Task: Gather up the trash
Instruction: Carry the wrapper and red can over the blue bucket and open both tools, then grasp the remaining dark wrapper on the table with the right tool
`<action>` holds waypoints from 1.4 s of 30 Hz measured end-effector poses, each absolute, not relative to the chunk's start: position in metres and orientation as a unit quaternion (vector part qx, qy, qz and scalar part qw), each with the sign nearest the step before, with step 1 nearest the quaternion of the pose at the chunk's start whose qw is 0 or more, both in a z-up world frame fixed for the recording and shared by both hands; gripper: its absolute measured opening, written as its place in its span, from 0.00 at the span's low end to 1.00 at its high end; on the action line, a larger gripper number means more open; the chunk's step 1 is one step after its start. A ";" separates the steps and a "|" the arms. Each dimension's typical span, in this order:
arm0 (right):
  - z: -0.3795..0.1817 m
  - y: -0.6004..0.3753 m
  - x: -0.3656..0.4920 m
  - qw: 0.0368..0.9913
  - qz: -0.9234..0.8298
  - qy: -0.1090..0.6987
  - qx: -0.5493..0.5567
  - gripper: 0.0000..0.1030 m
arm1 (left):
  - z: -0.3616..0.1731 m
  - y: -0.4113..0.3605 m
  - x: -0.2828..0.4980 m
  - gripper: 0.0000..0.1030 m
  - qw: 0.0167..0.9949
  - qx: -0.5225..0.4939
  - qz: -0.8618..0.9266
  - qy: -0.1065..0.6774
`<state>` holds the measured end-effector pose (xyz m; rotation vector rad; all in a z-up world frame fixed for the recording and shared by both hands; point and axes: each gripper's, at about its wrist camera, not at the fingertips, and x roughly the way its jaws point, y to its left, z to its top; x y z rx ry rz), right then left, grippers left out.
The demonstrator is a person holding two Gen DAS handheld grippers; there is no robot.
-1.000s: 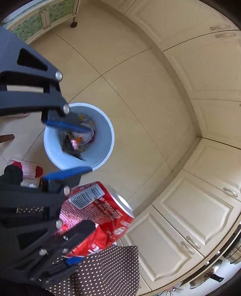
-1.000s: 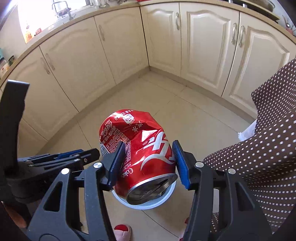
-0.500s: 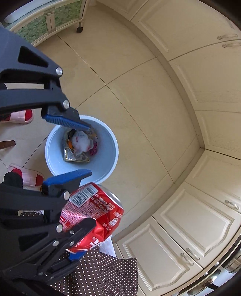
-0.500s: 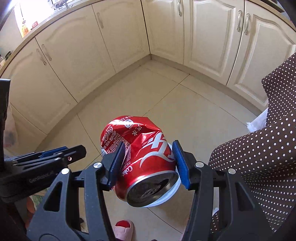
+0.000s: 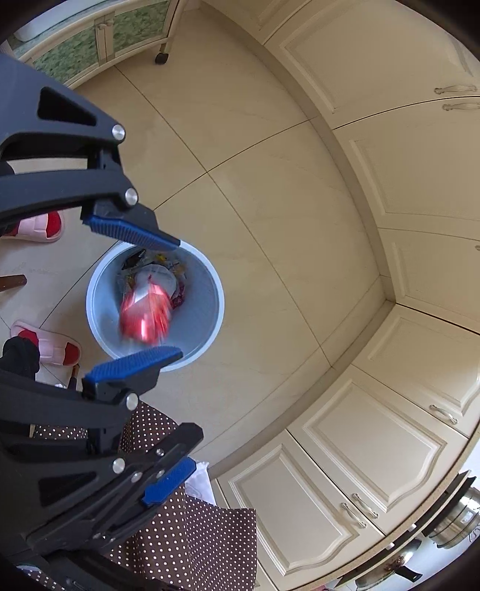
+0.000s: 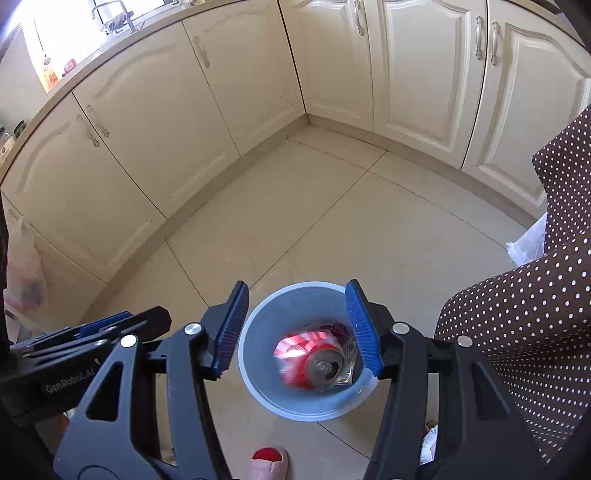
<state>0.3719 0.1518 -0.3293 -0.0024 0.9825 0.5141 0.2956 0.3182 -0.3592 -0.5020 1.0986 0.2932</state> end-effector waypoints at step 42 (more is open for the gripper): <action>-0.096 -0.360 0.339 0.935 0.001 0.354 0.003 0.61 | -0.100 -0.163 0.341 0.61 0.905 -0.024 -0.148 0.398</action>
